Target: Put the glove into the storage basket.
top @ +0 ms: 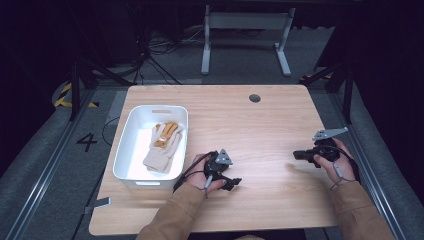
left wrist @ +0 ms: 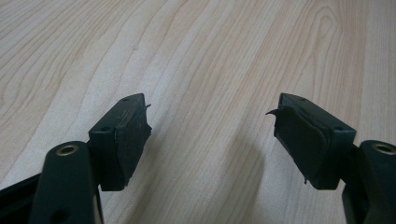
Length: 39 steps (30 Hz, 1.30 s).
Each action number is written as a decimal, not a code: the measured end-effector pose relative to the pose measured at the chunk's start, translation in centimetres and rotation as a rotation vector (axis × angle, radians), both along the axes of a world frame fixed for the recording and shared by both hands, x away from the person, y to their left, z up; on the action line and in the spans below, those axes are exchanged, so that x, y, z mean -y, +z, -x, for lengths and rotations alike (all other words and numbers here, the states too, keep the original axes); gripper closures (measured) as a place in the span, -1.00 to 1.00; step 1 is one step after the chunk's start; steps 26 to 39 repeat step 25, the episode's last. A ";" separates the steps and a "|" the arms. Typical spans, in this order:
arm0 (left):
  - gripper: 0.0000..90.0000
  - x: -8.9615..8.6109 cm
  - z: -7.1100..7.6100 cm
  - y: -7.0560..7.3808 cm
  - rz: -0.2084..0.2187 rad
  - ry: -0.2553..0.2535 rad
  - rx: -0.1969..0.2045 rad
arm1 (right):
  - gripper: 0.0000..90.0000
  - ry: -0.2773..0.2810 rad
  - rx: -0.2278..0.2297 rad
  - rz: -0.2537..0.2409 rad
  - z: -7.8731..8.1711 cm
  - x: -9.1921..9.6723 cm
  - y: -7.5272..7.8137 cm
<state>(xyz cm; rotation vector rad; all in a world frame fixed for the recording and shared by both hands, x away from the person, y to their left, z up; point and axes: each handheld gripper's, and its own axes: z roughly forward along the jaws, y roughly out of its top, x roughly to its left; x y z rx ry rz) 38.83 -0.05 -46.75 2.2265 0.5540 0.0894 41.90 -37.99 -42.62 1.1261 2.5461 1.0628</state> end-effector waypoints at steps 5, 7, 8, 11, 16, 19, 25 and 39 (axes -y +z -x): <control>-0.41 0.1 0.1 -0.1 -0.010 -0.004 0.009 | 0.93 0.008 -0.009 0.018 -0.1 -0.4 -0.7; -0.41 0.2 0.1 -0.2 -0.009 -0.005 0.007 | 0.93 0.012 -0.017 0.025 -0.2 -0.5 -0.9; -0.41 0.2 0.1 -0.2 -0.009 -0.005 0.007 | 0.93 0.012 -0.017 0.025 -0.2 -0.5 -0.9; -0.42 0.2 0.2 -0.2 -0.014 -0.016 0.013 | 0.93 0.015 -0.015 0.028 -0.2 -0.6 -0.9; -0.46 0.3 0.5 0.0 0.033 -0.090 -0.018 | 0.93 0.013 -0.010 0.026 -0.2 -0.6 -0.9; -0.46 0.3 0.6 0.0 0.016 -0.100 -0.007 | 0.93 0.019 -0.010 0.027 -0.3 -0.6 -0.9; -0.46 0.3 0.5 0.1 0.012 -0.089 0.000 | 0.91 0.016 -0.014 0.027 -0.3 -0.8 -0.9; -0.46 0.3 0.5 0.1 0.012 -0.089 0.000 | 0.91 0.016 -0.014 0.027 -0.3 -0.8 -0.9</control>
